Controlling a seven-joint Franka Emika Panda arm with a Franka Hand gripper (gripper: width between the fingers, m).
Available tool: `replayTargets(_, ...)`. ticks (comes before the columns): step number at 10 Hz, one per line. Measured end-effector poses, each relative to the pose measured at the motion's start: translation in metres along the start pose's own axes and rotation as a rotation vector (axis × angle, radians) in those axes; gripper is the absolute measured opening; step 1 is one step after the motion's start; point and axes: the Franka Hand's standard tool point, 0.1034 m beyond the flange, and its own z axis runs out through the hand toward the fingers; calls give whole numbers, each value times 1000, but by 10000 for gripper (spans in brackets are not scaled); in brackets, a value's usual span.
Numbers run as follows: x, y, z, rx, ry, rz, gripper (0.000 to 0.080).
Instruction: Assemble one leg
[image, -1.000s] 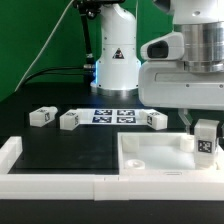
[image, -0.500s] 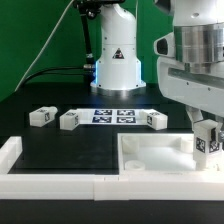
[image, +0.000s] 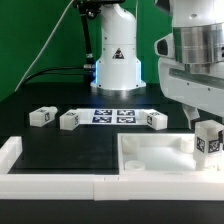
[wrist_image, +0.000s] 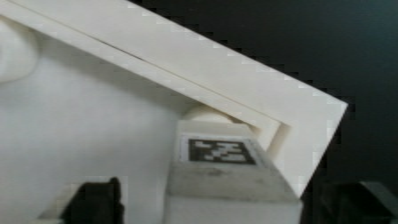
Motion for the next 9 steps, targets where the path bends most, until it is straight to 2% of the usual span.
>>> replayTargets(1,0,0,-1,-2,3,-174,588)
replayTargets(2,1,0,-1,-3,4,-332,639)
replayTargets(4,-2,-1,0,-16,15,-625,646)
replayTargets(5,-1,-1,-1,-26,24,-767,646)
replayTargets(7,-1,-7,-4,-82,88,-1116,649)
replayTargets(9,5,-6,-5,-93,94,-1267,649)
